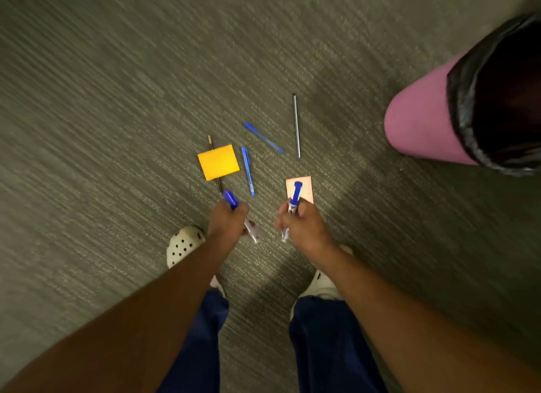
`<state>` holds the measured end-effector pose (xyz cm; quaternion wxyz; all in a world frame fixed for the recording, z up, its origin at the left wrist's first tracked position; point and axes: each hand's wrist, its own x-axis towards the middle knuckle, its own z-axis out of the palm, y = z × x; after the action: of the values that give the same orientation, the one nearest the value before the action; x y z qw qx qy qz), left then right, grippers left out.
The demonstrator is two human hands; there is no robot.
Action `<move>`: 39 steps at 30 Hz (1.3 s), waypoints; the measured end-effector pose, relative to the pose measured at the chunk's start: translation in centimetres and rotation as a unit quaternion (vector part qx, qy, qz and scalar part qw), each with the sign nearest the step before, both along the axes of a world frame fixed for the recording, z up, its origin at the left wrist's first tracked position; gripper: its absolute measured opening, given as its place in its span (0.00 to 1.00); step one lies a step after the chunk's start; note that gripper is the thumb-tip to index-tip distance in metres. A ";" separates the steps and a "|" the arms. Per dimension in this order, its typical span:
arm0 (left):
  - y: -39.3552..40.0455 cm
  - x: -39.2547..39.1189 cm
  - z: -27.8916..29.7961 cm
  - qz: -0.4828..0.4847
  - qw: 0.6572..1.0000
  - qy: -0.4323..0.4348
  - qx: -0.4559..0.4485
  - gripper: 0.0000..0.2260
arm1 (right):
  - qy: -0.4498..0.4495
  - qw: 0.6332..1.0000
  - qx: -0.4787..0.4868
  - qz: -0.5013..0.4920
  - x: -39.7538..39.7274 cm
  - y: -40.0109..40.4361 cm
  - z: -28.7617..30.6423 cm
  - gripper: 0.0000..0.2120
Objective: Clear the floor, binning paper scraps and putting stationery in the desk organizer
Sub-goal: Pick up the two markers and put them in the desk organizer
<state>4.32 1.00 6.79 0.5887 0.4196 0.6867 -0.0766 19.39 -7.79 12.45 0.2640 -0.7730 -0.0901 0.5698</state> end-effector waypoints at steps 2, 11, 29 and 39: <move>0.3 1.2 5.1 -0.025 0.998 -0.055 -0.006 0.06 | 0.022 0.999 0.020 -0.030 0.1 0.0 4.3 0.11; 4.3 10.4 31.6 -0.179 0.965 -0.168 0.093 0.14 | -0.061 0.981 0.147 -0.109 5.4 2.1 27.0 0.18; -6.9 24.9 69.2 -0.372 0.812 -0.419 0.165 0.24 | -0.273 0.864 0.336 -0.258 14.3 -16.9 65.2 0.48; -23.9 32.9 76.3 -0.496 0.698 -0.481 0.190 0.28 | -0.385 0.795 0.317 -0.346 19.5 -34.3 69.8 0.38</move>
<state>37.19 -22.94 83.14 0.6232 0.7819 0.0023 -0.0138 38.89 -42.06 82.27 0.6171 -0.7813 -0.0868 0.0353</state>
